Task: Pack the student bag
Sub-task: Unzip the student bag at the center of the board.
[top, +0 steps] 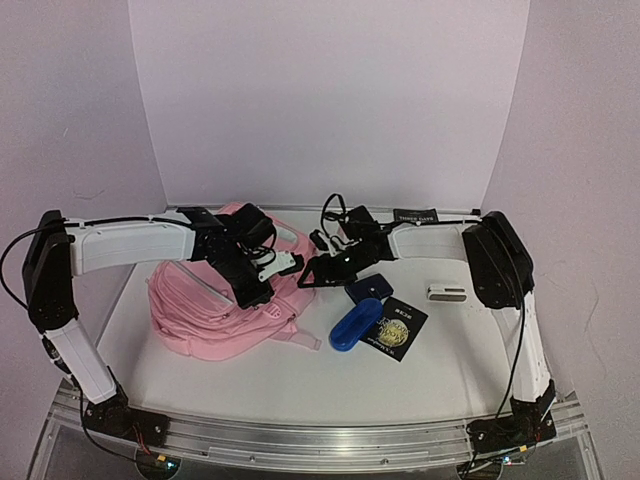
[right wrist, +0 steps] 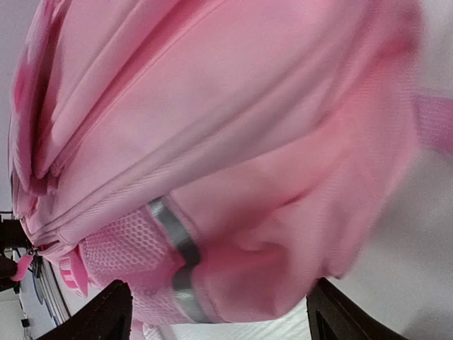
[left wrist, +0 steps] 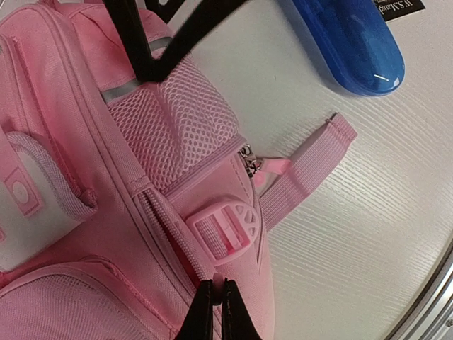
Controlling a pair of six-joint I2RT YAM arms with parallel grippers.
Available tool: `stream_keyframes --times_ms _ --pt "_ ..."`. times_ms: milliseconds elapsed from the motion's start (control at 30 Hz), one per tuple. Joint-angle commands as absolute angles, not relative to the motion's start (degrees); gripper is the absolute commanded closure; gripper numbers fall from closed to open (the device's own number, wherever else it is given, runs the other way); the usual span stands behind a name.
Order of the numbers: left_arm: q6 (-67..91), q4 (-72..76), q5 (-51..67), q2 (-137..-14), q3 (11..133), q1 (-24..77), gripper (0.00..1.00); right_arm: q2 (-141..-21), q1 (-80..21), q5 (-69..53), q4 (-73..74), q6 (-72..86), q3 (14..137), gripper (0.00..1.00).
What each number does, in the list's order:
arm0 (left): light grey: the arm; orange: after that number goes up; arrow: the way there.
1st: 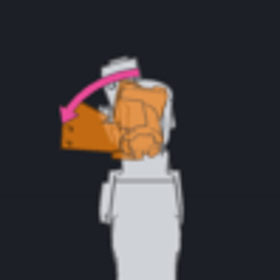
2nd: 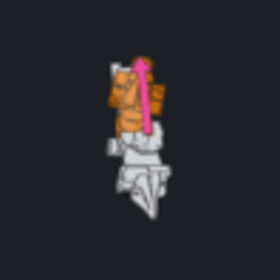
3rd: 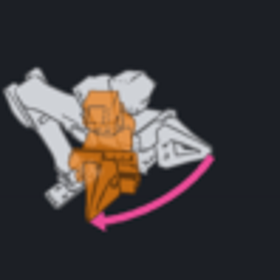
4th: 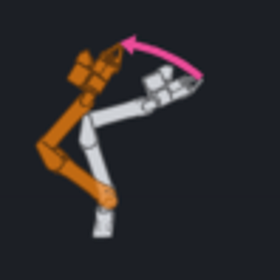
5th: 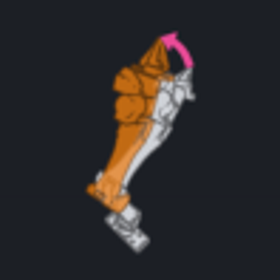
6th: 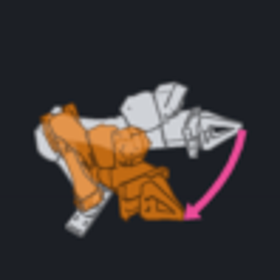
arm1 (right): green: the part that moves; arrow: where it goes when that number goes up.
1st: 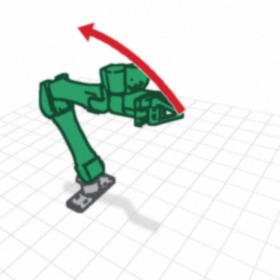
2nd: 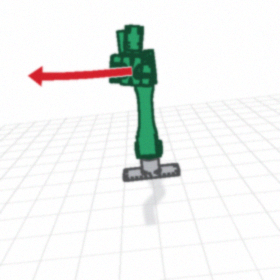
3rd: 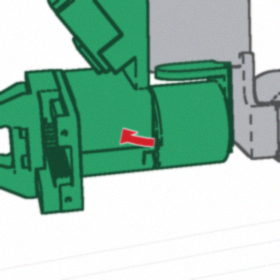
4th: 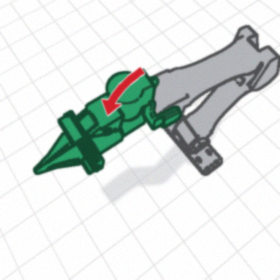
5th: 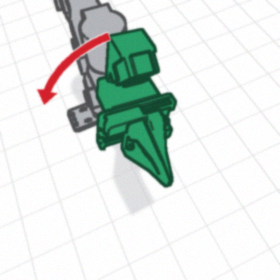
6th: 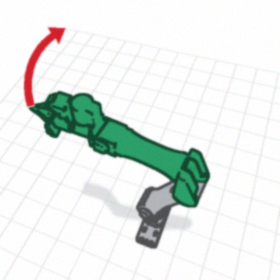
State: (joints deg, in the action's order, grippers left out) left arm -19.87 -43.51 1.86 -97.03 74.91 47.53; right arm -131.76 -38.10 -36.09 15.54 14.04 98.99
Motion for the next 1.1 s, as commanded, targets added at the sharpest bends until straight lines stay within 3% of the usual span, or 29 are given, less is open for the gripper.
stream_keyframes --times_ms 0,100,200,233,367,400,700,867,933,967,1067 --pt "-21.29 -41.98 3.05 -94.94 73.61 49.83 1.00 -129.74 -43.04 -37.52 15.53 14.09 98.54 0.13" --pt "-21.27 -40.99 1.56 -94.75 72.94 50.67 1.00 -132.44 -43.94 -35.21 15.99 15.36 100.39 0.13" --pt "-21.44 -40.70 0.28 -94.32 72.37 51.64 1.00 -135.06 -43.93 -32.68 17.00 16.56 102.93 0.21" --pt "-21.44 -40.70 -1.02 -94.07 72.18 51.86 1.00 -135.70 -43.86 -31.76 17.26 16.67 103.51 0.32" --pt "-21.35 -41.83 -1.99 -92.87 71.55 53.70 1.00 -136.67 -42.06 -27.62 17.73 16.31 106.71 0.95" --pt "-21.18 -42.59 -2.05 -92.72 71.47 54.31 1.00 -137.01 -41.35 -26.38 17.86 15.82 107.64 1.00" --pt "-19.37 -48.12 -2.44 -94.68 70.84 58.28 1.00 -140.61 -34.14 -16.77 18.06 10.13 118.37 1.00" --pt "-18.70 -48.28 -3.66 -93.92 70.94 59.59 1.00 -142.59 -32.28 -17.99 18.11 11.35 126.25 1.00" --pt "-18.85 -46.80 -5.41 -93.48 70.48 59.52 1.00 -141.17 -32.31 -23.01 18.26 12.63 126.67 0.79" --pt "-18.89 -45.82 -6.75 -93.24 70.24 59.51 1.00 -139.67 -32.39 -25.18 18.28 13.54 125.50 0.59" --pt "-18.57 -43.24 -8.85 -93.34 71.12 58.72 1.00 -134.33 -33.16 -32.41 18.16 16.60 119.21 0.35"
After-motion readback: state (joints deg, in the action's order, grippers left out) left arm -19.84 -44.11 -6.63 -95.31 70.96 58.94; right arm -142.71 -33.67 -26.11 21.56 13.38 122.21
